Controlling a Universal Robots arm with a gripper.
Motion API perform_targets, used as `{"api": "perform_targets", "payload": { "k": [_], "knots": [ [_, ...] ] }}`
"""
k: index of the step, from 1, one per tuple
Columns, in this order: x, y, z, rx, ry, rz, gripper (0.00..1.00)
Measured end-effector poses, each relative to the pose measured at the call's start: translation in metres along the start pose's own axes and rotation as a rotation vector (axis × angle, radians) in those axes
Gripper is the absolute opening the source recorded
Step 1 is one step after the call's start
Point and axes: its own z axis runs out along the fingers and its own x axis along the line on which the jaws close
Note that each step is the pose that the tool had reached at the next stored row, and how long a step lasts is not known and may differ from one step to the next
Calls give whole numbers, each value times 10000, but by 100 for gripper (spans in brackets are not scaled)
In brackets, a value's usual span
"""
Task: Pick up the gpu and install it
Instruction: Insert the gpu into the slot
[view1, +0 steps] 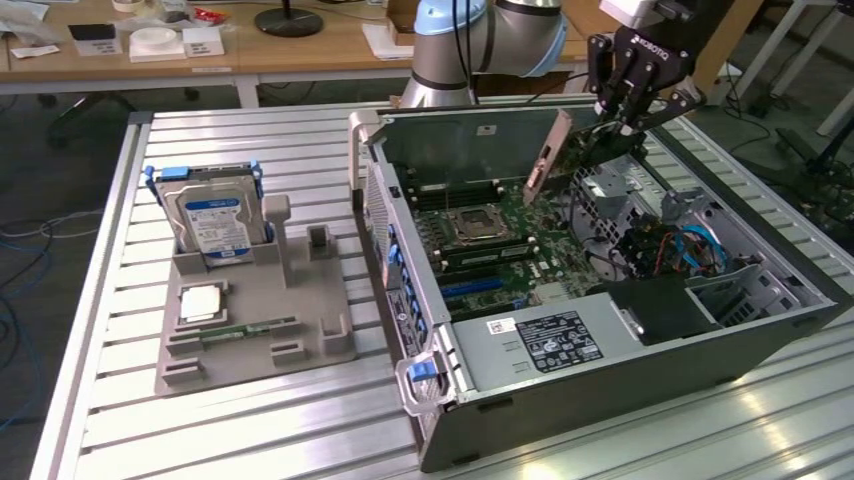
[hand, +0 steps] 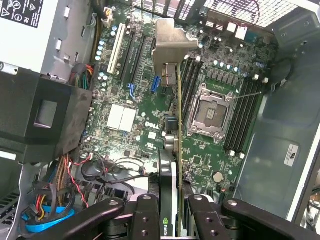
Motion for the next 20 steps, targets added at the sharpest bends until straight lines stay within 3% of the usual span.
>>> {"api": "perform_targets", "payload": {
  "k": [5,11,15,20],
  "knots": [
    [1,0,10,57,16,756,27],
    [1,0,13,68,18,884,27],
    [2,1,22,117,31,1546,27],
    [2,1,25,132,34,1723,27]
  ]
}}
